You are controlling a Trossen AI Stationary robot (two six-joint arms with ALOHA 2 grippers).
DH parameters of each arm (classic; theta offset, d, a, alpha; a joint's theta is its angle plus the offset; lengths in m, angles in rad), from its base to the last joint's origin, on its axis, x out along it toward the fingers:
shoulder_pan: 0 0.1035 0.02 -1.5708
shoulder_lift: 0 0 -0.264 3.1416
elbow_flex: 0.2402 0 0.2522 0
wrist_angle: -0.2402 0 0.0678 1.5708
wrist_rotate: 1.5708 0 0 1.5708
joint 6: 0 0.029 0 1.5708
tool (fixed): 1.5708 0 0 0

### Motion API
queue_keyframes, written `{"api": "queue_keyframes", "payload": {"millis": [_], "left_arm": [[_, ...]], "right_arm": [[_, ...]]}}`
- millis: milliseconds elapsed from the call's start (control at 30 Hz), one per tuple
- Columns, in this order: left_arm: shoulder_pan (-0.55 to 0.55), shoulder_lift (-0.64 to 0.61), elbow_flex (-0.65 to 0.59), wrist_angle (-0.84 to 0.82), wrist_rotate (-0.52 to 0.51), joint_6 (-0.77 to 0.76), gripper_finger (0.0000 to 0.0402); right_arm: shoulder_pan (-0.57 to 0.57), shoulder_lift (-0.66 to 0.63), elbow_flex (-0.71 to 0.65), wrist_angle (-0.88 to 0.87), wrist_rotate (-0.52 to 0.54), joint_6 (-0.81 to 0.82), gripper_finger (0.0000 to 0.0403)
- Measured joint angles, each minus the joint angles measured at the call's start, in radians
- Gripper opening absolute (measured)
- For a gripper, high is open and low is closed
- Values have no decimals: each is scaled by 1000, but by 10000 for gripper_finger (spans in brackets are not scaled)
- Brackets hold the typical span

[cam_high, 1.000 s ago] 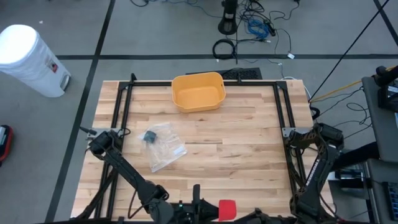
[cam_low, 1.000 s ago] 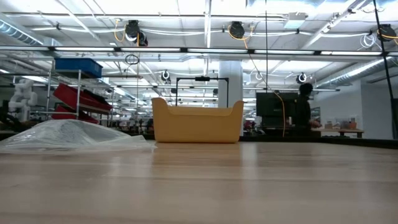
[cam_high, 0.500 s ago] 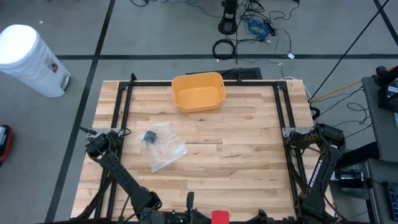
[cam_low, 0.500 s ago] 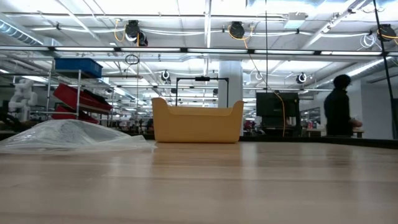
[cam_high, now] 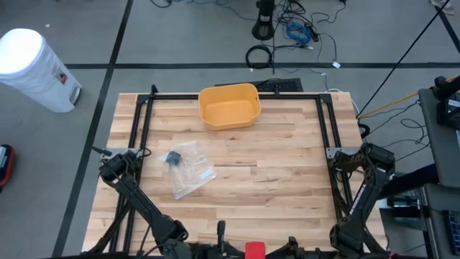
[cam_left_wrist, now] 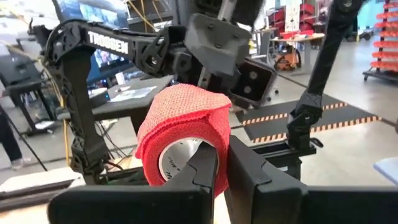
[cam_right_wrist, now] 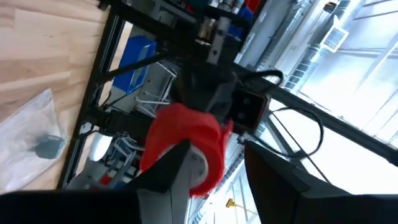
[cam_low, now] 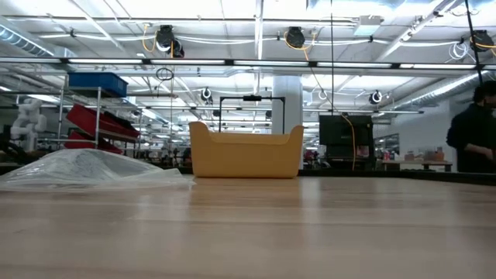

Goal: Roll bandage
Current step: Roll the red bandage

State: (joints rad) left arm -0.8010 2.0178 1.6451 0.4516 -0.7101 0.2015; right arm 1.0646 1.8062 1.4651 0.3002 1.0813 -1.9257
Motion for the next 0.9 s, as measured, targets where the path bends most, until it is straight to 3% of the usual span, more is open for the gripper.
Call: {"api": "queue_keyframes", "payload": {"millis": [233,900], "left_arm": [[13,-2,0,-26,49,-91,27],[2,-4,0,-50,42,-91,27]], "right_arm": [[-15,25,1,9,-16,-49,146],[-14,26,0,23,9,-75,141]]}}
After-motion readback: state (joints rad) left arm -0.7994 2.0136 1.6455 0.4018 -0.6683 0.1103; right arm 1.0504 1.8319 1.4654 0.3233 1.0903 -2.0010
